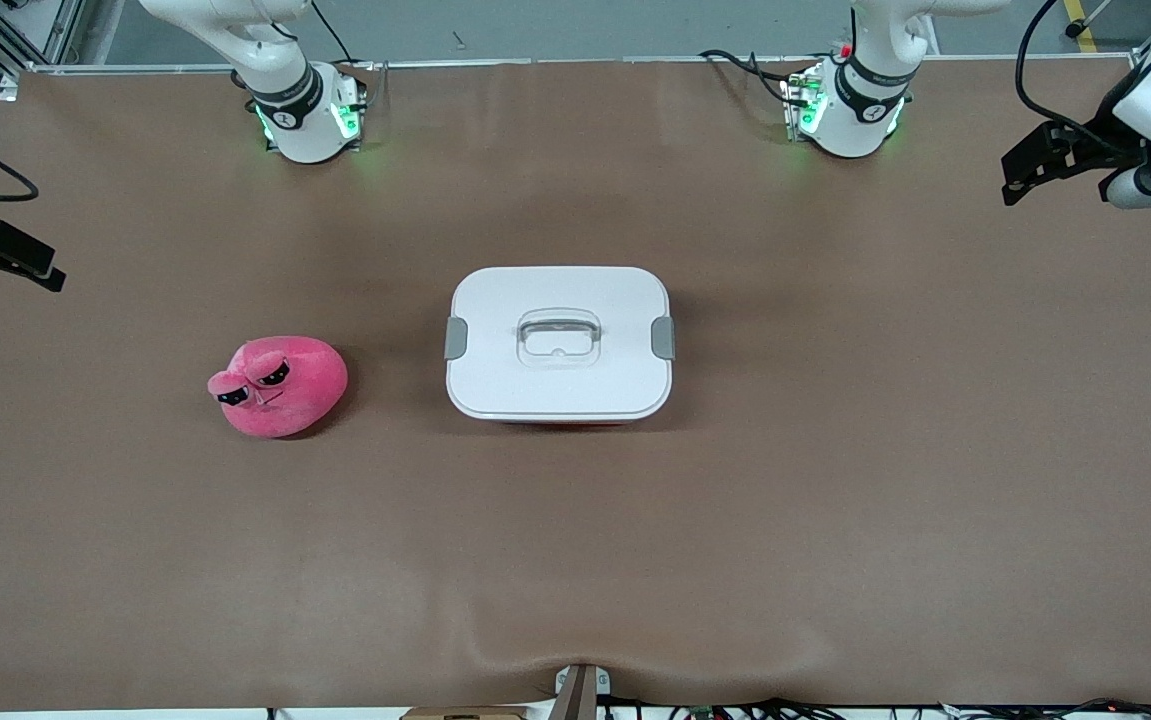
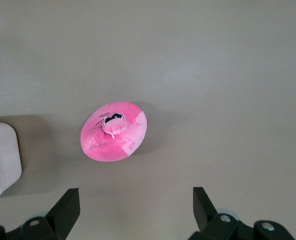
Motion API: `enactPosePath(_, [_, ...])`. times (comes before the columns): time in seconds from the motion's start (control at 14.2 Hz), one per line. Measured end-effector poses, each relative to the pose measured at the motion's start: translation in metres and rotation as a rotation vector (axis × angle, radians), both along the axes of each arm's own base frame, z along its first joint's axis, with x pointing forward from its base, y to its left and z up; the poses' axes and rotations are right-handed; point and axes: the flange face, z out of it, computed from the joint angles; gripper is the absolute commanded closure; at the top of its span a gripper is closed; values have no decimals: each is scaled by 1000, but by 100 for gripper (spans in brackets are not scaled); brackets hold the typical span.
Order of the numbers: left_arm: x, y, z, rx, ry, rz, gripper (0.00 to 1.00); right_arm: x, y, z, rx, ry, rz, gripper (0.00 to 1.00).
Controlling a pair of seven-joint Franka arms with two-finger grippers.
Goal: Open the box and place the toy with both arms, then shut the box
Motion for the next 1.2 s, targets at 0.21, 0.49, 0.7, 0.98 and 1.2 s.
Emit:
enactPosePath(0.21, [1,1,4,-1,-8,0,0,3,-1,2,-2,-24,-2,0])
enactPosePath(0.49, [3,2,4,-2,-8,2,0,4,1,1,-2,-27,4,0])
enactPosePath(0.7, [5,2,1,-2,-3,-1,0,11,19,-9,-1,-14,37,0])
enactPosePath(0.98, [7,1,-3,-15,7,2,0,23,32,-35,-3,-21,62,0])
enactPosePath(1.2, [12,-15,-14,-76,37,71,0,26,32,-64,-2,-13,60,0])
